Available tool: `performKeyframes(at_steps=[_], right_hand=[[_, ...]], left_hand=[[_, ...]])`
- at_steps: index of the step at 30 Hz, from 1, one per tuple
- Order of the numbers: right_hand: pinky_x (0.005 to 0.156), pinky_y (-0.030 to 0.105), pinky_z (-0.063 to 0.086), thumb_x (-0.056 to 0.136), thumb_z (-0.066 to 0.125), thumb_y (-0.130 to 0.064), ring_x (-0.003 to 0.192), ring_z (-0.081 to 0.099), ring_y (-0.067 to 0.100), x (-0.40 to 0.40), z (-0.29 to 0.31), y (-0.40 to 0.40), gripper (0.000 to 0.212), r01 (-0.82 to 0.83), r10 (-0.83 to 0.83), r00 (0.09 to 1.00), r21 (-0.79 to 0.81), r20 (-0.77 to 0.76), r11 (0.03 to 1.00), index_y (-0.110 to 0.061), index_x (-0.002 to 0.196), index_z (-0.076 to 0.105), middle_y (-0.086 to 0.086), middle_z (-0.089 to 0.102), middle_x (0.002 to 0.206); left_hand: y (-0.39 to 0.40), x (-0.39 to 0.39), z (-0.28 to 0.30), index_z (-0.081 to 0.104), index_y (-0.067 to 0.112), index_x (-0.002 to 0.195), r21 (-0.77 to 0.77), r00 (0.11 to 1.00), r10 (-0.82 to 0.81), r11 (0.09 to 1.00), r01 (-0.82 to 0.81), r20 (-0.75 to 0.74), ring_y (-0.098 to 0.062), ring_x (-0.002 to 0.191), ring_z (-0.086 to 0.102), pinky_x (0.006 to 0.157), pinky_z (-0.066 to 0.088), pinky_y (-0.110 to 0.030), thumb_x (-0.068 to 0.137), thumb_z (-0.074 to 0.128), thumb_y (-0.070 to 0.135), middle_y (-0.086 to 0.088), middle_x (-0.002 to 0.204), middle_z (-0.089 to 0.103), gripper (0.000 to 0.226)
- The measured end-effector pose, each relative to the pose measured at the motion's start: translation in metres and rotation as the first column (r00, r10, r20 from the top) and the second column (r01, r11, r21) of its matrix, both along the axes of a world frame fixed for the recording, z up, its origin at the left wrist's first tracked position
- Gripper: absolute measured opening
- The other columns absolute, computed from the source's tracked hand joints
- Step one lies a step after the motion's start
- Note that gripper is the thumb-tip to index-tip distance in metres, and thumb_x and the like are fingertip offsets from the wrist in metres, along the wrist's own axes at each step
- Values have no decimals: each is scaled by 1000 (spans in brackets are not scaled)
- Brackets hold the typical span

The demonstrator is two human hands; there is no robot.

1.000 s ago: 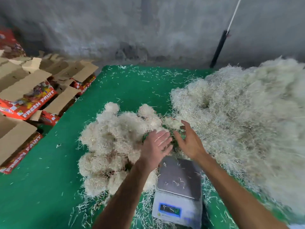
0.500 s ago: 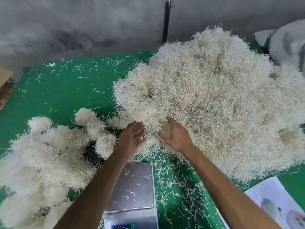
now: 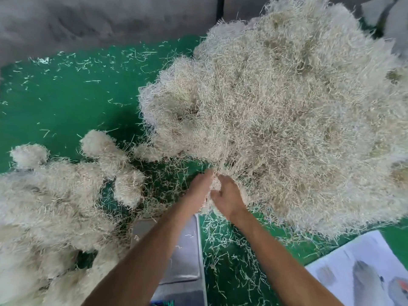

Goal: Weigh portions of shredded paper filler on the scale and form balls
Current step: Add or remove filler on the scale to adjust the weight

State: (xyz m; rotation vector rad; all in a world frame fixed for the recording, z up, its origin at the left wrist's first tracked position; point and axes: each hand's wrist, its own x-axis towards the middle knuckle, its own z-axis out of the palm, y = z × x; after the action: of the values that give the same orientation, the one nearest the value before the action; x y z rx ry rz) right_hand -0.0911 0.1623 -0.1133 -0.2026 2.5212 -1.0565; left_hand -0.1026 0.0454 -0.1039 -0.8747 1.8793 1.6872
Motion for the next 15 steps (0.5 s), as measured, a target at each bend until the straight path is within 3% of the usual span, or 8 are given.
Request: performKeyframes(at_steps=[3, 6, 8, 10, 11, 12, 13, 15], right_hand=[[97, 34, 53, 95, 63, -14, 106, 62, 8, 8, 31, -21, 30, 46, -74, 994, -293, -85, 955, -19, 125, 64, 0, 65, 119], [88, 30, 56, 93, 65, -18, 99, 65, 4, 21, 64, -46, 30, 80, -139, 986, -466, -94, 881, -25, 122, 64, -5, 67, 113], [87, 33, 58, 95, 64, -17, 102, 69, 11, 31, 82, -58, 31, 64, -130, 988, -533, -87, 844, -30, 124, 62, -5, 69, 117], [88, 35, 58, 100, 62, -19, 104, 69, 15, 39, 97, -66, 28, -33, -40, 990, -494, -137, 869, -33, 124, 59, -7, 67, 119], [89, 34, 57, 101, 61, -27, 104, 67, 13, 45, 105, -68, 23, -97, 19, 984, -443, -176, 891, -29, 123, 61, -8, 66, 118], [85, 31, 56, 101, 57, -43, 98, 66, 10, 52, 113, -70, 28, -142, 64, 978, -401, -201, 905, -25, 121, 63, -6, 66, 113], [77, 27, 55, 99, 49, -63, 87, 64, 8, 60, 120, -72, 47, -160, 82, 974, -389, -210, 907, -22, 116, 66, -3, 67, 105], [71, 25, 54, 92, 40, -81, 76, 64, 14, 76, 132, -76, 63, -67, -3, 990, -488, -142, 870, -28, 103, 71, 3, 70, 96]], left_hand=[[-18, 19, 14, 45, 29, 145, 275, 977, 212, 938, -211, 27, -21, 135, 47, 84, 52, -33, 98, 36, 67, 8, 137, 54, 61], [-31, 37, 41, 64, 29, 113, 397, 930, 340, 880, -261, -141, -14, 100, 66, 81, 55, -31, 101, 36, 57, 8, 105, 66, 41], [-38, 46, 67, 67, 22, 88, 232, 863, 332, 938, -259, -380, -16, 76, 64, 71, 53, -29, 98, 53, 49, 1, 78, 63, 32], [-49, 63, 88, 65, 17, 90, 343, 850, 378, 904, -255, -366, -21, 76, 65, 71, 52, -31, 93, 61, 51, -4, 77, 64, 35], [-58, 73, 96, 69, 15, 92, 476, 870, 416, 841, -257, -265, -24, 79, 70, 70, 57, -34, 91, 60, 56, -7, 81, 69, 42], [-69, 82, 101, 75, 13, 96, 598, 876, 461, 745, -296, -140, -28, 86, 74, 70, 60, -39, 91, 58, 59, -11, 89, 73, 49], [-80, 90, 104, 79, 10, 99, 625, 870, 481, 714, -315, -111, -32, 94, 74, 72, 60, -44, 91, 57, 59, -16, 99, 74, 54], [-98, 111, 119, 81, 9, 96, 617, 860, 482, 732, -287, -171, -33, 99, 72, 75, 60, -45, 92, 54, 52, -20, 104, 72, 50]])
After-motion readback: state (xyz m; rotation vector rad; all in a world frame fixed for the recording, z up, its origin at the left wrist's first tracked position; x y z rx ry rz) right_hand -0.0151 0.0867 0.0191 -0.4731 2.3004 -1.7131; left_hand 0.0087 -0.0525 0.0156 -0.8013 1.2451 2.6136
